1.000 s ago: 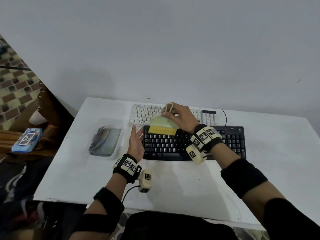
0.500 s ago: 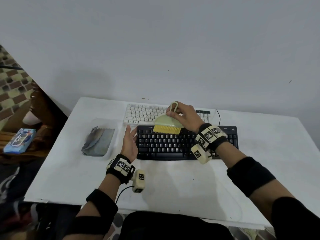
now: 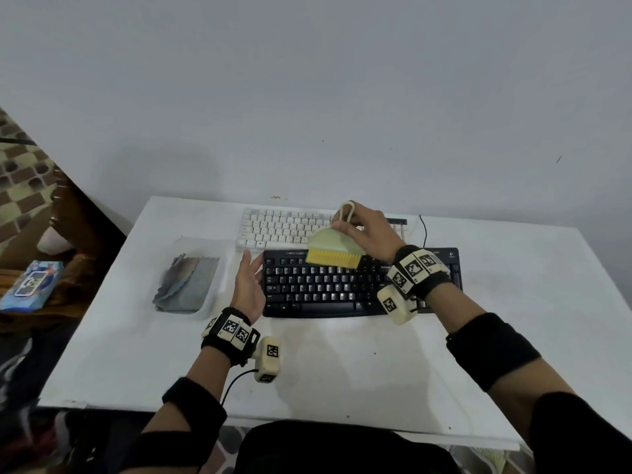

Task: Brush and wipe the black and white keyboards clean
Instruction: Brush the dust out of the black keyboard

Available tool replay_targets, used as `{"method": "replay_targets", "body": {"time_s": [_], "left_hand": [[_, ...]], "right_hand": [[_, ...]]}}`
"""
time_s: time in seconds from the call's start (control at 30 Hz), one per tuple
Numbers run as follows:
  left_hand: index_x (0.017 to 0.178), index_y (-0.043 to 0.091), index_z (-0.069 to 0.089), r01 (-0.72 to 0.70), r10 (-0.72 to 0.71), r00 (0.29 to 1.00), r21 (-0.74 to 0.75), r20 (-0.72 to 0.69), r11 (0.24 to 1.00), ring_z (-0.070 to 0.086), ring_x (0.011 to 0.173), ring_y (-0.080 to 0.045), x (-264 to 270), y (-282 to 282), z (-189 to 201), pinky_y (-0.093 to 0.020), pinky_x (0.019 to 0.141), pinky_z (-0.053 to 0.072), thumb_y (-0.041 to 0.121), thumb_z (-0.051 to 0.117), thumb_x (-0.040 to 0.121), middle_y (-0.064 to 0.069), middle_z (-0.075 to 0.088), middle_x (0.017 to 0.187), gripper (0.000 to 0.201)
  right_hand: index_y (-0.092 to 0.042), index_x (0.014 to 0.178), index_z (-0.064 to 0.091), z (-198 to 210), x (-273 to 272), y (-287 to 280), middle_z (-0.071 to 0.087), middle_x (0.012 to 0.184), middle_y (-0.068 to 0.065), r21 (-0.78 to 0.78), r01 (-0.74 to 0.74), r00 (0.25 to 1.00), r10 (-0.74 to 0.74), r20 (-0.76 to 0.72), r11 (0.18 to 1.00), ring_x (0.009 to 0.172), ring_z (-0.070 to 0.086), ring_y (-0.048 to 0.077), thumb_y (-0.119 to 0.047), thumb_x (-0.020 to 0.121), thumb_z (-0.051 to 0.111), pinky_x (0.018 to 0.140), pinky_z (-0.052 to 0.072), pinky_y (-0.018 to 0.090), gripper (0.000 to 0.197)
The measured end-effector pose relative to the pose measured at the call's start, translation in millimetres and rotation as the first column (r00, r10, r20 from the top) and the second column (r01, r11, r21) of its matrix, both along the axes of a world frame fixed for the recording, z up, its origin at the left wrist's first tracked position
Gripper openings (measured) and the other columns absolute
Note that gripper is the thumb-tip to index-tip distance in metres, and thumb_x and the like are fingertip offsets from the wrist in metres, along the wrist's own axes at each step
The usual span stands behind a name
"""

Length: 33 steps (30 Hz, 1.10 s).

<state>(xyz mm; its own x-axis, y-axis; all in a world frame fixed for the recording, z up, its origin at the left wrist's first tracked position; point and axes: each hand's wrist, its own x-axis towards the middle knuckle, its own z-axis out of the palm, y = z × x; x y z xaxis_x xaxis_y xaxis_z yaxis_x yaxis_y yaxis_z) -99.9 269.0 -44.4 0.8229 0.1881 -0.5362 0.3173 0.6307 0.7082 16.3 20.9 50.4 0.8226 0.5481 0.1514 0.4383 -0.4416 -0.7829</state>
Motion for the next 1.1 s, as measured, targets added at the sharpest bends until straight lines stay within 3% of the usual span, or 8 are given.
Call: {"method": "replay_targets", "body": {"time_s": [0.1, 0.27, 0.4, 0.5, 0.73, 0.9, 1.0, 1.1], "left_hand": [[0.143, 0.018, 0.058, -0.002, 0.002, 1.0, 0.01, -0.003, 1.0, 0.055, 0.131, -0.033, 1, 0, 1, -0.051, 0.098, 0.05, 0.064, 0.038, 0.103, -0.016, 0.058, 0.141, 0.064], [0.143, 0.018, 0.058, 0.012, -0.011, 1.0, 0.02, -0.001, 1.0, 0.056, 0.13, -0.031, -1, -2, 2, -0.051, 0.099, 0.05, 0.063, 0.037, 0.104, -0.015, 0.058, 0.141, 0.063], [0.144, 0.019, 0.058, 0.007, -0.007, 1.0, 0.03, 0.002, 1.0, 0.056, 0.13, -0.031, -1, -1, 2, -0.054, 0.105, 0.047, 0.064, 0.038, 0.103, -0.015, 0.059, 0.141, 0.063], [0.143, 0.02, 0.058, 0.01, -0.01, 1.0, 0.031, 0.002, 0.999, 0.056, 0.13, -0.032, -1, -2, 2, -0.055, 0.106, 0.047, 0.063, 0.039, 0.103, -0.015, 0.059, 0.141, 0.062], [0.144, 0.02, 0.057, 0.02, -0.021, 1.0, 0.035, 0.005, 0.999, 0.056, 0.13, -0.031, -1, -2, 3, -0.052, 0.101, 0.048, 0.061, 0.038, 0.105, -0.013, 0.059, 0.138, 0.06], [0.141, 0.022, 0.058, -0.001, 0.001, 1.0, 0.04, -0.003, 0.999, 0.053, 0.133, -0.03, -1, -2, 2, -0.053, 0.105, 0.045, 0.056, 0.039, 0.106, -0.012, 0.057, 0.141, 0.053], [0.143, 0.021, 0.057, 0.005, -0.005, 1.0, 0.046, -0.008, 0.999, 0.054, 0.131, -0.029, -1, -3, 3, -0.048, 0.095, 0.049, 0.055, 0.04, 0.106, -0.012, 0.058, 0.14, 0.053], [0.145, 0.021, 0.056, 0.018, -0.018, 1.0, 0.051, -0.004, 0.999, 0.055, 0.13, -0.029, -1, -4, 4, -0.046, 0.091, 0.05, 0.055, 0.04, 0.106, -0.011, 0.058, 0.14, 0.054]], "right_hand": [[-0.009, 0.101, 0.061, -1, -4, 15, 0.07, 0.098, -0.017, -0.034, -0.046, 0.999, 0.047, 0.025, 0.998, 0.091, 0.065, -0.007, -0.026, 0.1, 0.063, 0.081, 0.046, 0.01, 0.018], [-0.01, 0.102, 0.057, 7, -1, -15, 0.069, 0.094, -0.016, -0.199, -0.071, 0.994, 0.084, 0.063, 0.978, 0.084, 0.067, 0.009, -0.026, 0.101, 0.06, 0.073, 0.05, 0.028, 0.017], [-0.008, 0.101, 0.061, 11, 1, -32, 0.071, 0.102, -0.012, -0.057, -0.01, 1.0, 0.009, -0.017, 0.998, 0.098, 0.067, 0.006, -0.023, 0.101, 0.061, 0.086, 0.049, 0.02, 0.014], [-0.011, 0.104, 0.062, 9, -3, -17, 0.071, 0.105, -0.01, 0.014, 0.022, 0.999, -0.022, -0.024, 1.0, 0.102, 0.066, 0.008, -0.025, 0.102, 0.06, 0.092, 0.05, 0.022, 0.014], [-0.009, 0.1, 0.052, 7, -2, -23, 0.07, 0.104, -0.01, -0.144, -0.022, 0.999, 0.017, -0.03, 0.989, 0.094, 0.064, -0.003, -0.022, 0.103, 0.056, 0.078, 0.047, 0.021, 0.013], [-0.007, 0.105, 0.055, 14, 1, -52, 0.067, 0.102, -0.015, -0.046, 0.142, 0.986, -0.145, -0.083, 0.989, 0.093, 0.06, -0.001, -0.022, 0.105, 0.053, 0.08, 0.044, 0.022, 0.015], [-0.007, 0.104, 0.057, 10, -4, -53, 0.068, 0.098, -0.018, 0.003, 0.185, 0.98, -0.185, -0.08, 0.983, 0.092, 0.061, -0.002, -0.017, 0.103, 0.055, 0.081, 0.046, 0.019, 0.011], [-0.006, 0.1, 0.054, 2, -9, -61, 0.071, 0.1, -0.008, -0.013, 0.195, 0.976, -0.196, -0.1, 0.981, 0.092, 0.061, -0.003, -0.007, 0.097, 0.056, 0.08, 0.045, 0.015, 0.004]]}}
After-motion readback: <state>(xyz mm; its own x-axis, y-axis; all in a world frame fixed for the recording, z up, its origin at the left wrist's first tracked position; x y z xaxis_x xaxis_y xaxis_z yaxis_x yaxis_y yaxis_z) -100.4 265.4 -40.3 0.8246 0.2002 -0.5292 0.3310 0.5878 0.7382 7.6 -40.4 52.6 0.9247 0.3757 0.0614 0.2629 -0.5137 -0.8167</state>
